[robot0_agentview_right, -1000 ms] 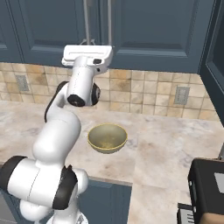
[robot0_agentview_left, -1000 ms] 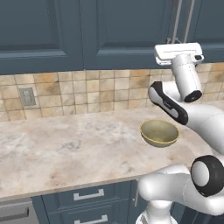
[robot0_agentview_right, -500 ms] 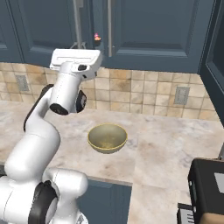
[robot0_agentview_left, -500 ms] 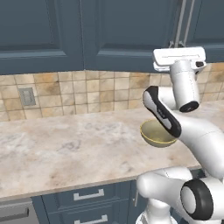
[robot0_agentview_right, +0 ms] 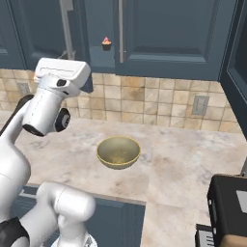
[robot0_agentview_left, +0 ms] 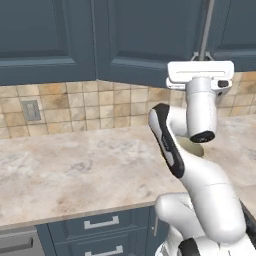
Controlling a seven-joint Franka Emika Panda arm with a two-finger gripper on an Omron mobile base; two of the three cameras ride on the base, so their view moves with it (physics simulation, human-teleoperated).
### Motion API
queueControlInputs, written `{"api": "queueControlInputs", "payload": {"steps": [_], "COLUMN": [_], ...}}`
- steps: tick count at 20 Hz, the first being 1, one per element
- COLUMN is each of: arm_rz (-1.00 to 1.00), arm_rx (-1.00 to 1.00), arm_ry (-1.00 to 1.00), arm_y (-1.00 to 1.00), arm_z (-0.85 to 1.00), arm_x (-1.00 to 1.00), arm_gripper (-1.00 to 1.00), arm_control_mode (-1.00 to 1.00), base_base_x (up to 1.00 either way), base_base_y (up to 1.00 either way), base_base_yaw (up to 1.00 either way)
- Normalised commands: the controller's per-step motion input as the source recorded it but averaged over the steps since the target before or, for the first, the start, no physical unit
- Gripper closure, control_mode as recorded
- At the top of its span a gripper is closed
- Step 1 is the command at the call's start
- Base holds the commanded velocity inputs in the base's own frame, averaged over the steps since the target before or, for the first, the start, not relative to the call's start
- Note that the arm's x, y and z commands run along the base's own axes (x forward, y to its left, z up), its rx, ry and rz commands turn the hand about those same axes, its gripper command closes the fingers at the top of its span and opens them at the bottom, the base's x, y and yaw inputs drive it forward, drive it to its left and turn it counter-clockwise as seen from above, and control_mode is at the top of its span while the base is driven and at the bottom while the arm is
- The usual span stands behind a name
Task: Open the cabinet. Pick the orange and apple from the cabinet and place them into the bowl. Then close the cabinet.
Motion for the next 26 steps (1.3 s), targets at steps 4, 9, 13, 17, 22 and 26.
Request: {"api": "queueControlInputs", "payload": {"steps": [4, 9, 13, 17, 22, 26], "arm_rz": [-0.15, -0.15, -0.16, -0.11, -0.09, -0.21], "arm_rx": [-0.01, -0.01, -0.04, -0.1, -0.01, 0.09], "arm_ry": [0.0, 0.0, 0.0, 0.01, -0.01, 0.08], "arm_y": [1.0, 1.0, 1.0, 0.97, 0.66, -0.23], "arm_z": [0.55, 0.55, 0.44, 0.21, 0.56, 0.44], "arm_x": [-0.97, -0.97, -0.88, -0.43, -0.42, -0.94], "arm_gripper": [1.0, 1.0, -1.0, -1.0, -1.0, -1.0], "arm_control_mode": [-1.0, -1.0, -1.0, -1.0, -1.0, -1.0], "base_base_x": [0.0, 0.0, 0.0, 0.0, 0.0, 0.0], "base_base_y": [0.0, 0.0, 0.0, 0.0, 0.0, 0.0], "base_base_yaw": [0.0, 0.0, 0.0, 0.0, 0.0, 0.0]}}
